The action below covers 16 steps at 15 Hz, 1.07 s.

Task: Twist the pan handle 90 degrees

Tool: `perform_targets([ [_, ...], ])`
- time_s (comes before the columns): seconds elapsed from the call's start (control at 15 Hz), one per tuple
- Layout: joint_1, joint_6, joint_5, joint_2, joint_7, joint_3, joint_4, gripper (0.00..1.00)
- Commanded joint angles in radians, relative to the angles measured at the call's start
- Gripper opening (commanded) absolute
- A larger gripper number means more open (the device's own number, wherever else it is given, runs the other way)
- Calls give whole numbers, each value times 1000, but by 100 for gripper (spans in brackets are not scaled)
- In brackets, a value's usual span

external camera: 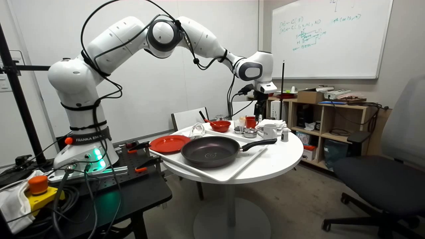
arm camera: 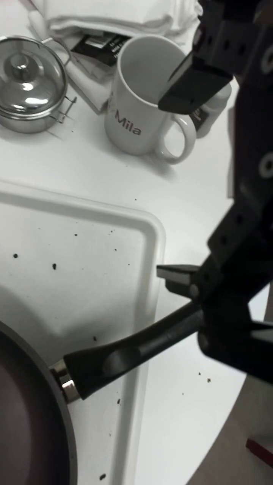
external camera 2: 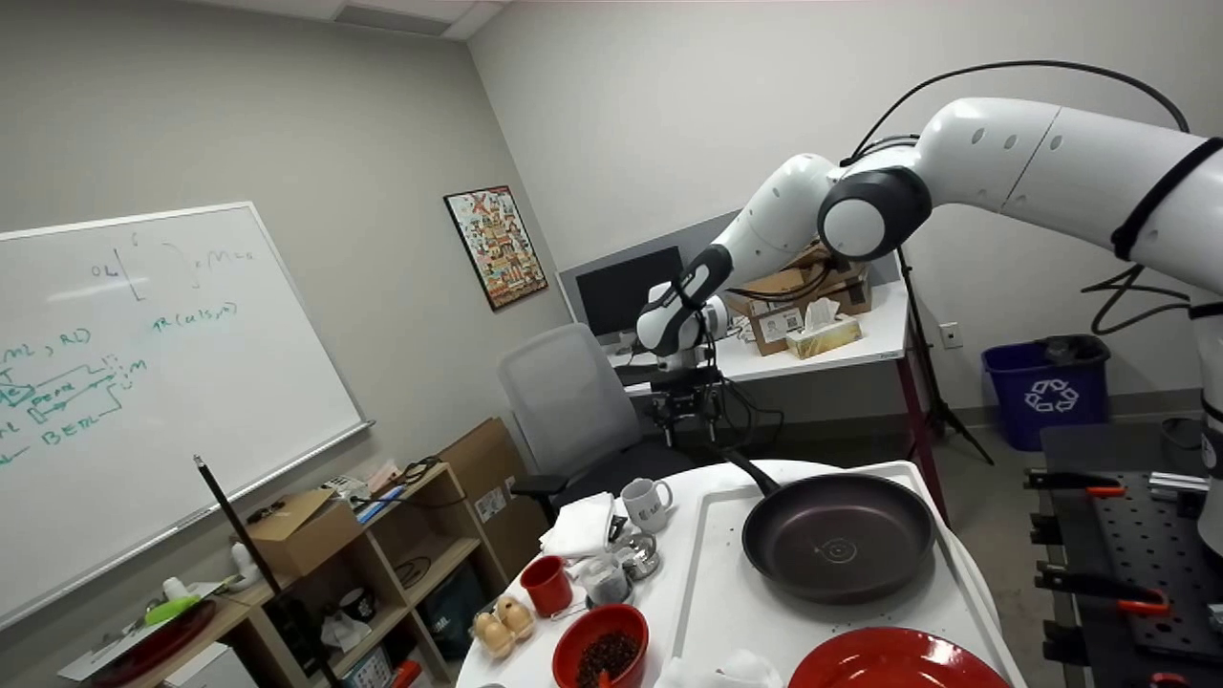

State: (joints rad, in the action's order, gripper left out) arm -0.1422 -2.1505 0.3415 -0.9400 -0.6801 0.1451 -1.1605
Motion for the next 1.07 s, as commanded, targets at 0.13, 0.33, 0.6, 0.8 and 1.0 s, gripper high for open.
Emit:
perform_targets([
  [0.13,-52,62,-40,-121,-104,19,171,100],
  [0.33,-79,89,-57,-165,-129,23,221,100],
  [0.6,-96,116,-95,-208,-122,28,256,100],
  [0.8,-88,127,-144,-231,-99,37,273,100],
  [1.0,-71,132,-184,-244,-64,45,273,100],
])
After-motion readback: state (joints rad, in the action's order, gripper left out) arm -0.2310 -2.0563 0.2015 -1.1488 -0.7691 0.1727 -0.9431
